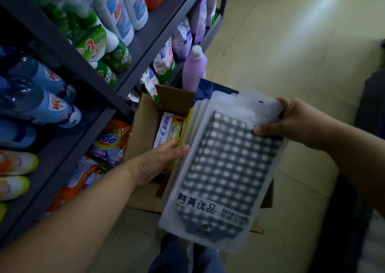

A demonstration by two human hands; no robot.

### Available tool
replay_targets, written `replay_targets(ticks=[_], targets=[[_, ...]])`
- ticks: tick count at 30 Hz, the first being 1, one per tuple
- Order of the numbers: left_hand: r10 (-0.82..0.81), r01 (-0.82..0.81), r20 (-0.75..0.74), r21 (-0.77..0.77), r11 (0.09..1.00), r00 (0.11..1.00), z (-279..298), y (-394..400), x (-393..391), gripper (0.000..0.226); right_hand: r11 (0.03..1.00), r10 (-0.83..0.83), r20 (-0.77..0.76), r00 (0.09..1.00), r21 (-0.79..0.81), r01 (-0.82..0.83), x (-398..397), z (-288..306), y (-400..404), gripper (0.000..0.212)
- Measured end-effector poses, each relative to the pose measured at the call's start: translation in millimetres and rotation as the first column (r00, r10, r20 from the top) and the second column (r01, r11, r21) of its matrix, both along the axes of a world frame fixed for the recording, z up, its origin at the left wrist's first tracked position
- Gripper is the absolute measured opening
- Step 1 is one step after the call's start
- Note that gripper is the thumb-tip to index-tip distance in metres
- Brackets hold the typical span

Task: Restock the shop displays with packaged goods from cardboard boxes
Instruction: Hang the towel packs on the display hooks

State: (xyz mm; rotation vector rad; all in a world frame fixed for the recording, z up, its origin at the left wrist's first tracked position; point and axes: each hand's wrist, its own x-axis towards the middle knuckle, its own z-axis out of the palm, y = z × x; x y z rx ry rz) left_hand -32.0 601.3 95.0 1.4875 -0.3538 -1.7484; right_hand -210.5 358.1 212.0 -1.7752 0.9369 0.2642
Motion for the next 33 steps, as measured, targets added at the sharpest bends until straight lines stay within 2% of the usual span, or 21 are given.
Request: replay_targets(ticks=[3, 5, 7, 9, 11, 12, 15, 17, 18, 20, 22, 25, 26, 29, 30, 32, 33], targets=[[0.059, -0.058, -0.058, 0.017, 0.998, 0.997, -7, 16, -8, 0.112, 1.0, 0.006, -0.015, 1.0, -0.024, -0.006, 9, -6, 4, 0.031], [0.098, -0.098, -0.033, 0.013, 0.995, 0.995, -3, 18, -14, 0.113, 0.999, -0.026, -0.008, 1.0, -0.041, 0.026, 15, -8, 7, 0.031], [0.17, -0.17, 0.002, -0.007, 0.985, 0.985, 6, 18, -21, 0.108, 0.989, -0.148, 0.032, 0.989, -0.022, 0.148, 22, -7, 13, 0.035], [0.263, -0.263, 0.006, -0.023, 0.964, 0.965, 20, 18, -25, 0.093, 0.938, -0.345, 0.086, 0.935, 0.051, 0.342, 25, -6, 24, 0.047], [0.342, -0.342, -0.009, -0.037, 0.939, 0.94, 36, 20, -26, 0.084, 0.842, -0.523, 0.103, 0.846, 0.216, 0.494, 23, -2, 35, 0.068], [0.365, -0.365, 0.0, -0.043, 0.93, 0.931, 46, 22, -27, 0.083, 0.802, -0.558, 0.071, 0.827, 0.303, 0.515, 19, 0, 41, 0.079], [0.449, -0.444, 0.033, -0.099, 0.891, 0.893, 84, 27, -26, 0.072, 0.791, -0.411, -0.036, 0.911, 0.482, 0.376, 0, 20, 67, 0.093], [0.495, -0.485, 0.047, -0.136, 0.864, 0.868, 119, 28, -25, 0.071, 0.795, -0.306, -0.049, 0.951, 0.537, 0.283, -8, 40, 87, 0.086], [0.512, -0.502, 0.048, -0.138, 0.854, 0.857, 138, 28, -25, 0.072, 0.791, -0.305, -0.035, 0.952, 0.547, 0.274, -10, 52, 94, 0.077], [0.535, -0.521, 0.053, -0.161, 0.838, 0.843, 181, 29, -23, 0.076, 0.783, -0.363, 0.013, 0.932, 0.547, 0.297, -8, 82, 103, 0.056], [0.534, -0.516, 0.065, -0.181, 0.837, 0.843, 225, 31, -23, 0.081, 0.784, -0.402, 0.08, 0.912, 0.544, 0.298, -2, 120, 104, 0.047], [0.585, -0.568, 0.019, -0.213, 0.795, 0.811, 287, 46, -25, 0.053, 0.805, -0.417, 0.188, 0.889, 0.531, 0.264, 8, 186, 103, 0.045], [0.597, -0.579, 0.016, -0.227, 0.783, 0.802, 310, 52, -26, 0.053, 0.81, -0.413, 0.226, 0.882, 0.535, 0.242, 10, 208, 104, 0.044], [0.613, -0.581, 0.043, -0.271, 0.767, 0.789, 361, 78, -25, 0.092, 0.832, -0.374, 0.35, 0.859, 0.537, 0.143, 20, 271, 110, 0.051], [0.622, -0.585, 0.054, -0.284, 0.759, 0.781, 380, 86, -26, 0.099, 0.838, -0.357, 0.395, 0.847, 0.536, 0.103, 23, 290, 113, 0.057], [0.662, -0.612, 0.085, -0.311, 0.727, 0.744, 413, 99, -29, 0.093, 0.852, -0.323, 0.467, 0.823, 0.523, 0.037, 30, 327, 122, 0.058], [0.696, -0.634, 0.091, -0.34, 0.694, 0.713, 429, 105, -31, 0.077, 0.861, -0.3, 0.499, 0.813, 0.509, 0.006, 34, 345, 128, 0.054]])
